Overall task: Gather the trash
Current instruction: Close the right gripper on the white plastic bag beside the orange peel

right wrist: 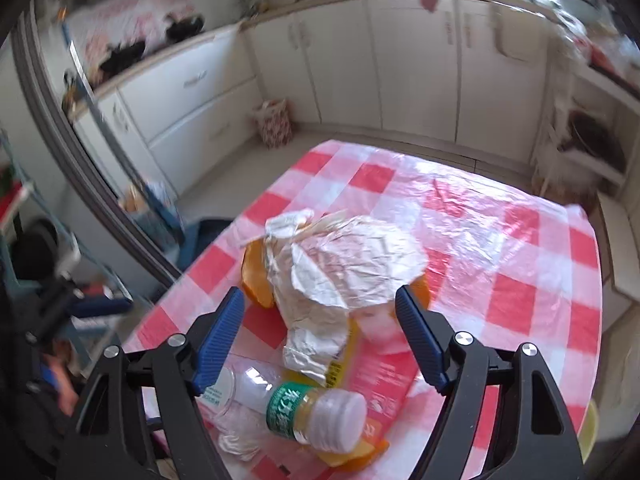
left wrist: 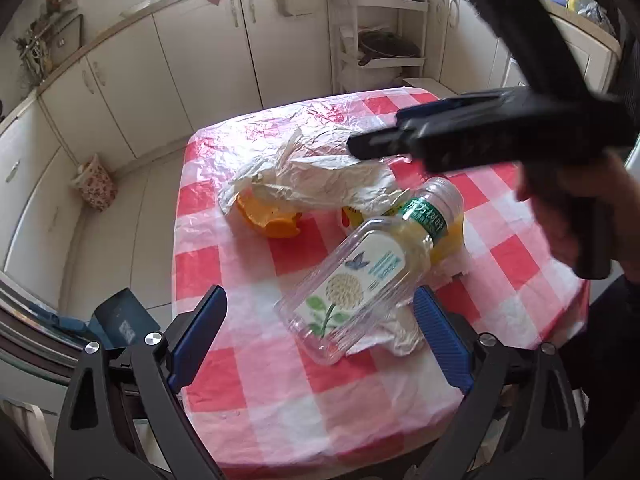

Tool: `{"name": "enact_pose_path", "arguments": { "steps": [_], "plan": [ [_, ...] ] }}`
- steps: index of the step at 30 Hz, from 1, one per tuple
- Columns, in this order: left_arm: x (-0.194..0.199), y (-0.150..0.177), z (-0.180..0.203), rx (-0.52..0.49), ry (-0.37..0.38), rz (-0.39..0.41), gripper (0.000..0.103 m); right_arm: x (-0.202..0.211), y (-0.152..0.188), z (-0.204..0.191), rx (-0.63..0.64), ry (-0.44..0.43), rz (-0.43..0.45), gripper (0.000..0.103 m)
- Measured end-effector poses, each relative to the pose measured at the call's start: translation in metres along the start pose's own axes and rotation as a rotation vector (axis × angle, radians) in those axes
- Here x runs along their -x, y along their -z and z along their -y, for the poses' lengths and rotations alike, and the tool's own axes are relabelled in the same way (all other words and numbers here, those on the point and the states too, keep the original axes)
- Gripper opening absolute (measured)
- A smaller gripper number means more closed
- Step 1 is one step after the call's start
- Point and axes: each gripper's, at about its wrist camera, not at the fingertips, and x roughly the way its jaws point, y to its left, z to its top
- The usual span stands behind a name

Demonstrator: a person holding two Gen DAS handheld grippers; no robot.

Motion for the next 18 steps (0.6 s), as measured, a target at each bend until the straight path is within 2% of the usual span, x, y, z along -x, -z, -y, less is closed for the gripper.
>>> {"name": "enact_pose_path", "arguments": {
  "steps": [1,3,4,5,6,7,9,13,16,17,18],
  "plan": [
    [0.002,0.002,-0.007,0.016,0.006,0.0,0.09,-0.005,-0.011,-0.014,0.037,0.013,-0.016,0.074],
    [0.005,0.005,-0.018,0.046,0.016,0.001,0.09,-0.013,0.012,-0.016,0.109,0.042,-0.034,0.064],
    [0.007,0.005,-0.025,0.064,0.019,0.004,0.09,-0.017,0.003,-0.027,0.147,0.066,-0.051,0.05],
    [0.008,0.006,-0.031,0.084,0.023,0.008,0.09,-0.021,0.003,-0.03,0.167,0.086,-0.067,0.031],
    [0.009,0.006,-0.036,0.1,0.029,0.011,0.09,-0.024,0.001,-0.032,0.179,0.095,-0.087,0.02],
    [0.01,0.005,-0.04,0.112,0.035,0.011,0.09,-0.023,-0.005,-0.034,0.174,0.09,-0.1,0.003],
    [0.011,0.004,-0.046,0.126,0.042,0.017,0.09,-0.01,0.002,-0.025,0.146,0.069,-0.078,0.003],
    [0.013,0.0,-0.043,0.115,0.058,0.025,0.09,0.04,-0.03,-0.003,0.012,-0.033,0.026,0.001],
    [0.011,-0.001,-0.036,0.089,0.061,0.014,0.09,0.08,-0.042,0.023,-0.056,-0.088,0.101,0.001],
    [0.01,-0.001,-0.034,0.086,0.062,0.01,0.09,0.082,-0.036,0.029,-0.06,-0.092,0.111,0.003],
    [0.009,-0.002,-0.033,0.086,0.064,0.005,0.09,0.085,-0.041,0.033,-0.073,-0.097,0.098,0.011]
  ]
}}
